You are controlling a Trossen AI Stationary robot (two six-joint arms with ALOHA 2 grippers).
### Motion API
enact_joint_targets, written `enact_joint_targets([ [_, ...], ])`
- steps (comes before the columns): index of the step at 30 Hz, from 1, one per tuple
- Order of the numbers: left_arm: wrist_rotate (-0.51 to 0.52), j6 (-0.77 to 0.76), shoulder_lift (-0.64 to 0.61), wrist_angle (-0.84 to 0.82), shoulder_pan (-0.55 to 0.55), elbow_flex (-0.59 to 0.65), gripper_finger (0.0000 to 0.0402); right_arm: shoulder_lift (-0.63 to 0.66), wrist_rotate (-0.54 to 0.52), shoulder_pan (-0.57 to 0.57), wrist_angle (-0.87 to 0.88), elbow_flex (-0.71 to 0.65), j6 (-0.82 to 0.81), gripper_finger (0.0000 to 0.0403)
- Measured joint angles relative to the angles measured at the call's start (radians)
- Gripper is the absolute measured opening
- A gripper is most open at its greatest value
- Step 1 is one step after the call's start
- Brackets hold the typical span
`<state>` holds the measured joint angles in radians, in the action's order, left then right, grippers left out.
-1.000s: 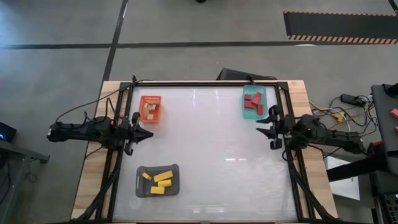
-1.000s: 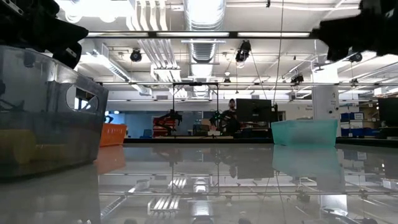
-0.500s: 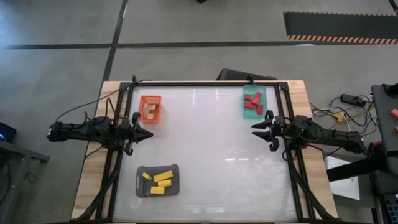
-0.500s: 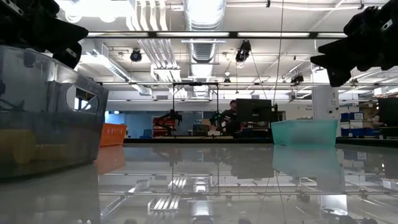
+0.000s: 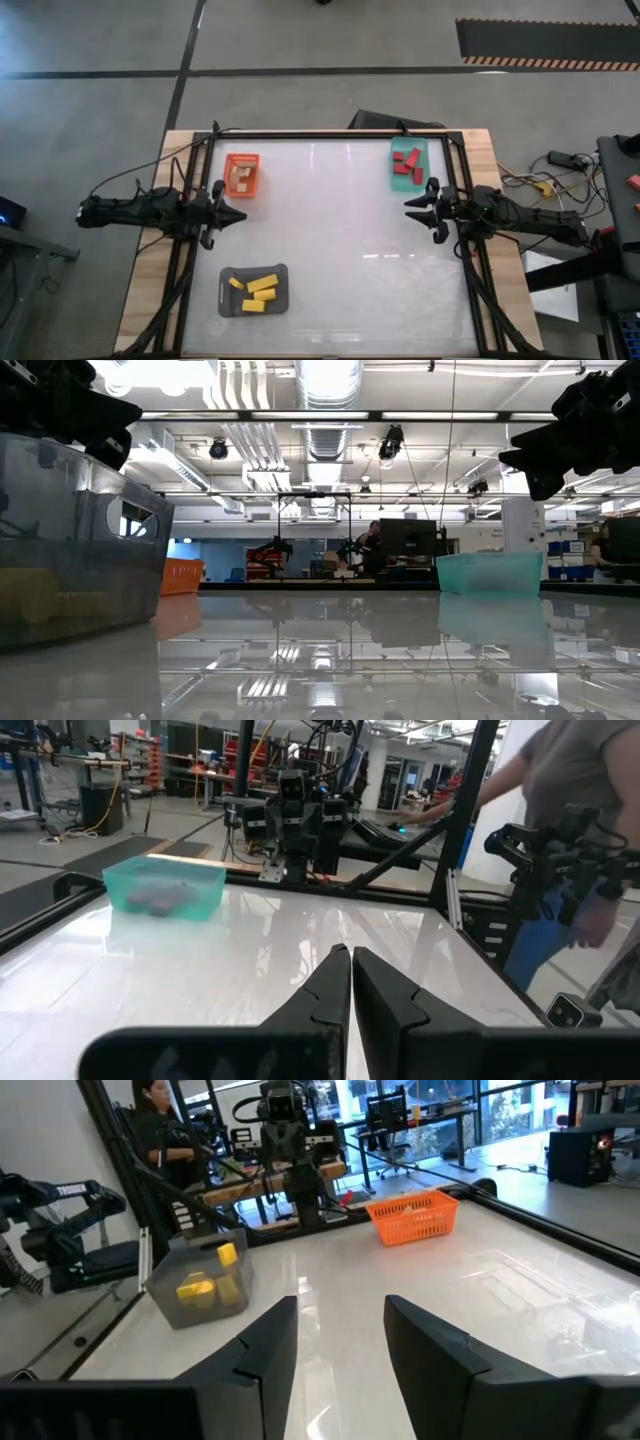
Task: Sort & place blocks by color
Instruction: Return to Home Position
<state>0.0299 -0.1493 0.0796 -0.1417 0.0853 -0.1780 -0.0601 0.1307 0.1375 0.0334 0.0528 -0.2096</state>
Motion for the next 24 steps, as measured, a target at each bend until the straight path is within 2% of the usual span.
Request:
enact_joint_targets([
  [14,0.000,0.000,0.001,0.000,0.000,0.000,0.0000,0.000,0.000,0.000,0.000,0.000,0.000,0.0132],
  [24,0.000,0.000,0.002,0.000,0.000,0.000,0.0000,0.000,0.000,0.000,0.000,0.000,0.000,0.0141],
])
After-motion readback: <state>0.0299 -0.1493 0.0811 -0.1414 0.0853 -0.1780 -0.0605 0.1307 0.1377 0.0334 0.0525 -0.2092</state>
